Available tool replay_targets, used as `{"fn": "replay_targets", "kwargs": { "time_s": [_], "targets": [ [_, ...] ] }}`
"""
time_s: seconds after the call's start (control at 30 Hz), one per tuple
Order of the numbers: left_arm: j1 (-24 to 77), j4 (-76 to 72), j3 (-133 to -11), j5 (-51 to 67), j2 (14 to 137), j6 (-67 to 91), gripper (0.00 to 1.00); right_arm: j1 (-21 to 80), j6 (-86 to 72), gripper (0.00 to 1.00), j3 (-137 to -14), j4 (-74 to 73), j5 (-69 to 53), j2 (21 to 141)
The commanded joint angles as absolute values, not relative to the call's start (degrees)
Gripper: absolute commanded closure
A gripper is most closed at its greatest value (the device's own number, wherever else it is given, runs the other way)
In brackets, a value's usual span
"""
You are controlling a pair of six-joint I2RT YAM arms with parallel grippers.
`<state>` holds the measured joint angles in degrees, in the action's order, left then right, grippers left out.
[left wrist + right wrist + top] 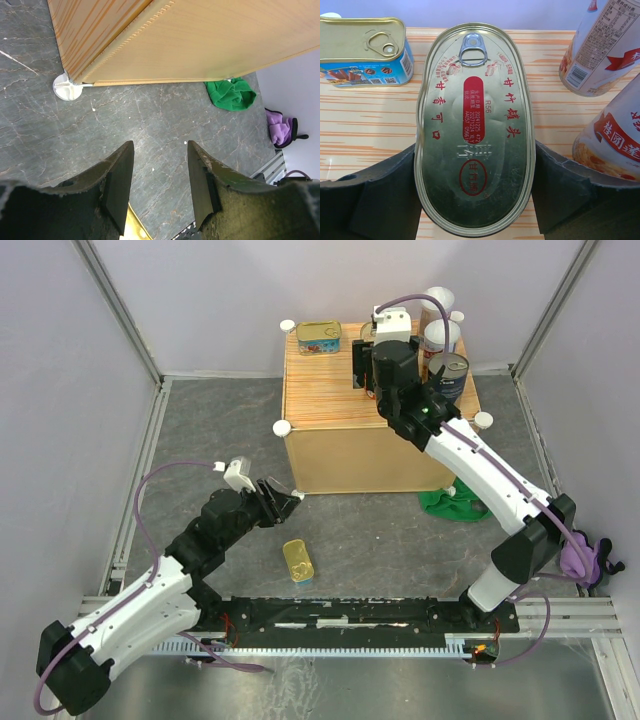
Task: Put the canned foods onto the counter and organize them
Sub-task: Place the canned food on the counter.
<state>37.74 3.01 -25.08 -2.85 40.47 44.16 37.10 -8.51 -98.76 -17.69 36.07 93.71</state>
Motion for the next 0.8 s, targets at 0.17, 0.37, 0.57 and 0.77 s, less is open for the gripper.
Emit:
{"fn": "replay_targets", "kwargs": {
  "time_s": [0.17,0.37,0.57,0.77],
  "targets": [
    [37.8,-0.5,-25.8,-2.5,40.9,43.6,0.46,36.3,-7.7,0.16,-98.0,-15.7,35.7,90.6],
    [37.8,-0.5,-25.9,-2.5,40.9,43.7,0.46,36.3,-7.4,0.16,-98.7,-15.6,35.5,90.3],
    [37.8,-0.5,-26.2,-2.6,40.9,43.8,0.46,36.3,-7.6,0.15,-100.0,-15.6,34.7,90.2],
    [37.8,-0.4,-26.3,-2.4,40.8,44.0,0.46,36.4,-7.7,0.14,-100.5,-15.9,34.3,90.1]
  ]
}}
